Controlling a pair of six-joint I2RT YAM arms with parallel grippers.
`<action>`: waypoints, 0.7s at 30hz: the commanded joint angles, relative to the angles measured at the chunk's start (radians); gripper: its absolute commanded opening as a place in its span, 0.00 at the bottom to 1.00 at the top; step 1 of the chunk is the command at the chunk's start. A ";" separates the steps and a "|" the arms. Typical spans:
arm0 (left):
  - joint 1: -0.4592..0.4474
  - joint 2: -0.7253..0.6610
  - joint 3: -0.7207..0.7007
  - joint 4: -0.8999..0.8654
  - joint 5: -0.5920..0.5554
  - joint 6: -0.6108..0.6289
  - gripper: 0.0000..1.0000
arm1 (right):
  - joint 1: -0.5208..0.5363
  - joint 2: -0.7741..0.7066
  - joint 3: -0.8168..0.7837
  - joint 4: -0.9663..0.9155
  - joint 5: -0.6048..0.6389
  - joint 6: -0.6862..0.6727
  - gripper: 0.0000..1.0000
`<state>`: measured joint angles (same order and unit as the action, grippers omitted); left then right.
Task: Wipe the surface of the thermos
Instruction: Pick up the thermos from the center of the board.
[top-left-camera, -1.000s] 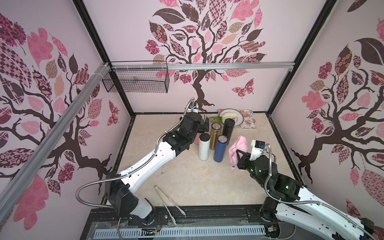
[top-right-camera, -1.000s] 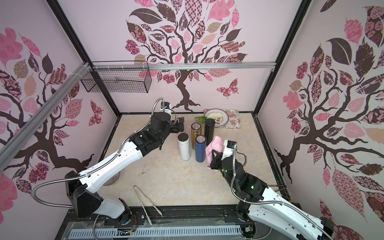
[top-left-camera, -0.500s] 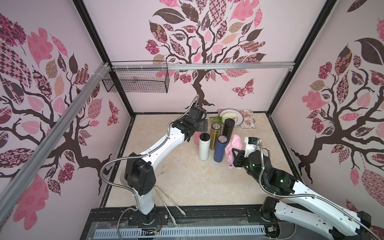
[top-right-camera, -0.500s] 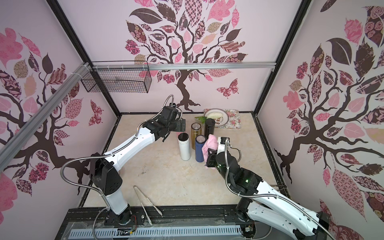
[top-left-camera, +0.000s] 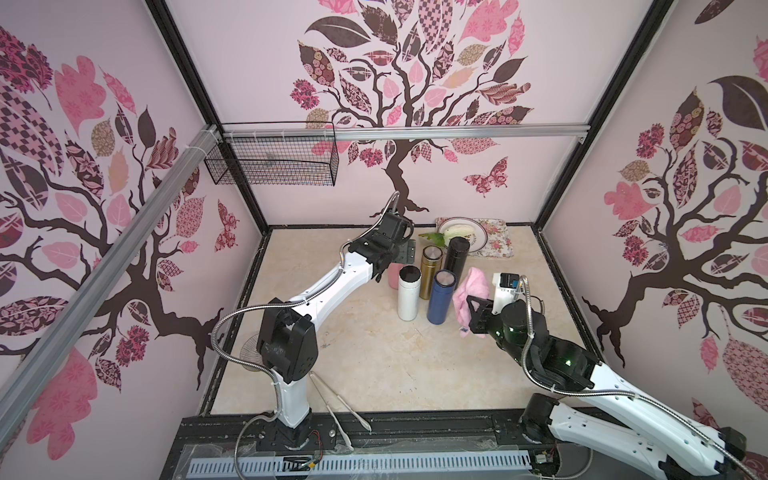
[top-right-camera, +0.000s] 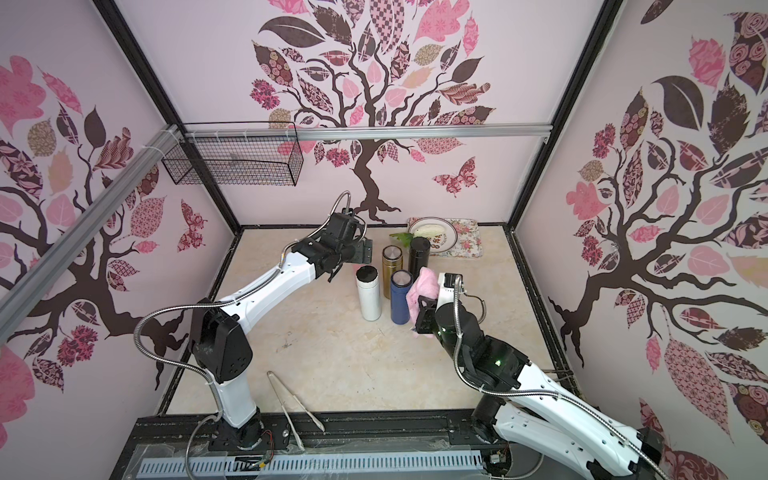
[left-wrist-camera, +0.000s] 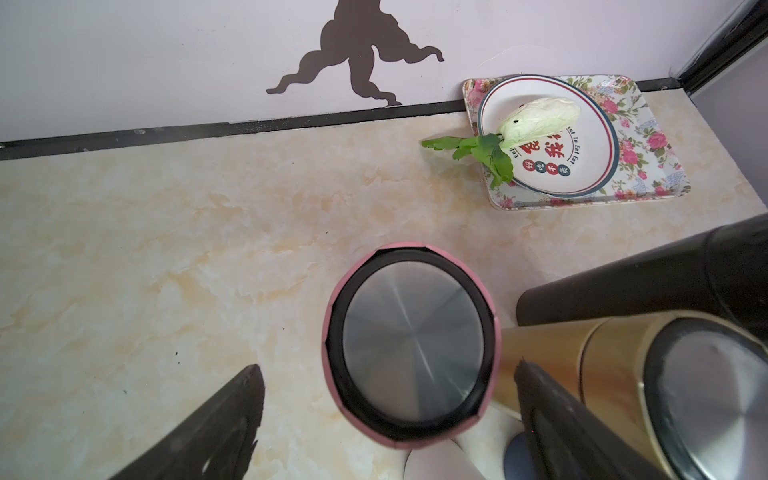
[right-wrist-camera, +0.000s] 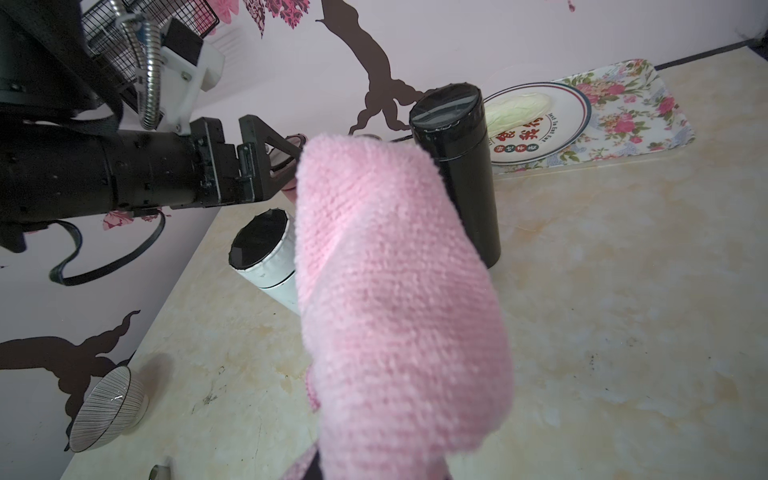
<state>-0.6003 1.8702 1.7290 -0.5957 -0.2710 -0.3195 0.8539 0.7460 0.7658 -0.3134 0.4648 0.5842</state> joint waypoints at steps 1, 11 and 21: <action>0.007 0.029 0.081 0.014 -0.006 0.019 0.95 | -0.006 -0.006 0.055 -0.009 0.020 -0.023 0.00; 0.017 0.109 0.121 -0.011 -0.032 0.037 0.82 | -0.008 0.011 0.033 0.010 0.013 -0.014 0.00; 0.033 0.142 0.111 0.020 -0.013 0.030 0.78 | -0.009 0.031 0.013 0.040 -0.005 -0.002 0.00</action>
<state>-0.5823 1.9926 1.8011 -0.6014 -0.2813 -0.2905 0.8482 0.7776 0.7765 -0.3019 0.4610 0.5793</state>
